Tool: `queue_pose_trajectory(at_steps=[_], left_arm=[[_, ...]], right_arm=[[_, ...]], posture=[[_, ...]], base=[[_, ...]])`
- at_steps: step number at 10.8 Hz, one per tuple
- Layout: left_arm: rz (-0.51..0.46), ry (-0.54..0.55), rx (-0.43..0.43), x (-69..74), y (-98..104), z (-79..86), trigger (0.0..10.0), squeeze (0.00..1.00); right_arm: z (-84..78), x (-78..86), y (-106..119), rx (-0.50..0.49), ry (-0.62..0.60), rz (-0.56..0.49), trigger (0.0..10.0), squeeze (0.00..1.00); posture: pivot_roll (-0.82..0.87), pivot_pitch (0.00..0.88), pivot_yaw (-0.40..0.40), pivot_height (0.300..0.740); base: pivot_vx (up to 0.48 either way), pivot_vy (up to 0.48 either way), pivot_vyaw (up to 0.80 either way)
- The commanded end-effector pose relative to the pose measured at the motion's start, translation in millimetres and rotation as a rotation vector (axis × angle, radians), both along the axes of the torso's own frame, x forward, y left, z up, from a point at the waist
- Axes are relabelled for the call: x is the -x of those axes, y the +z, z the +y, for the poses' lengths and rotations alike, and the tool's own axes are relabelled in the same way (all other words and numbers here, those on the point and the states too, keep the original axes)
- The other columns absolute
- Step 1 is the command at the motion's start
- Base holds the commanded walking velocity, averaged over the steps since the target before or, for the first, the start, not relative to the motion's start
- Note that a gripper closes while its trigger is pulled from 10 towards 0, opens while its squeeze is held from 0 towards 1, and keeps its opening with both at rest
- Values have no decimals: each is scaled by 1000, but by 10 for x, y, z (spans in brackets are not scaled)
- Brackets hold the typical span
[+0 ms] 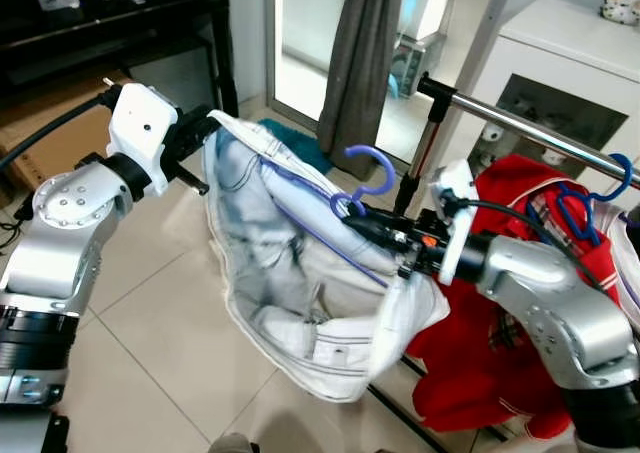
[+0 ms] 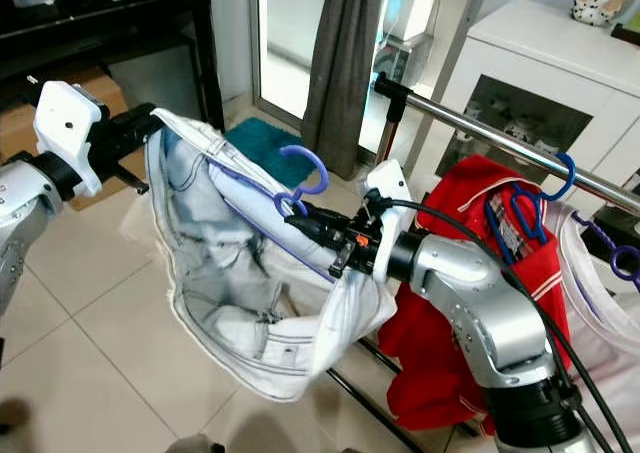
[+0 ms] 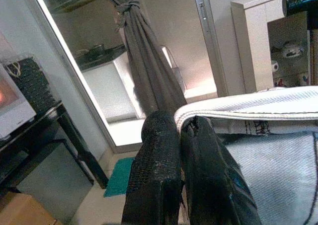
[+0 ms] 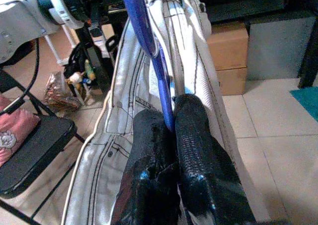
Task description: Hang hanger
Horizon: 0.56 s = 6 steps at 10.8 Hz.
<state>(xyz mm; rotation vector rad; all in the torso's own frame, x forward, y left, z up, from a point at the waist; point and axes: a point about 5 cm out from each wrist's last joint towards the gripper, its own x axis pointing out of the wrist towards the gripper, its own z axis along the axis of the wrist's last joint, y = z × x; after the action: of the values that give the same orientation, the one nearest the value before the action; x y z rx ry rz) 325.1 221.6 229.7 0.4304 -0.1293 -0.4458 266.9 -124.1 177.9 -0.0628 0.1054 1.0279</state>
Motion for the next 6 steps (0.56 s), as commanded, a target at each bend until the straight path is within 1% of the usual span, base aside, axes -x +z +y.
queue_pose_trajectory(at_steps=[1, 2, 3, 4, 5, 6], left_arm=[[-93, 327, 39, 42, 310, 688, 0, 0], [-61, 333, 48, 49, 234, 718, 0, 0], [-36, 330, 45, 61, 176, 736, 0, 0], [-20, 296, 77, 78, 127, 730, 0, 0], [-16, 254, 127, 110, 88, 728, 0, 0], [-16, 223, 159, 146, 77, 738, 0, 0]], right_arm=[[-363, 18, -206, 77, -122, 101, 0, 0], [-404, 24, -186, 23, -134, 114, 0, 0], [-447, 14, -174, 2, -156, 116, 0, 0], [-516, 2, -176, -19, -187, 126, 0, 0], [-606, -5, -181, -44, -221, 141, 0, 0], [-671, -10, -192, -48, -249, 151, 0, 0]], posture=[[50, 0, -65, 740], [50, 0, -66, 740], [48, 0, -70, 740], [47, 0, -72, 740], [44, 0, -74, 740], [44, 0, -75, 740]], base=[[0, 0, 0], [0, 0, 0], [0, 0, 0], [0, 0, 0], [0, 0, 0], [0, 0, 0]])
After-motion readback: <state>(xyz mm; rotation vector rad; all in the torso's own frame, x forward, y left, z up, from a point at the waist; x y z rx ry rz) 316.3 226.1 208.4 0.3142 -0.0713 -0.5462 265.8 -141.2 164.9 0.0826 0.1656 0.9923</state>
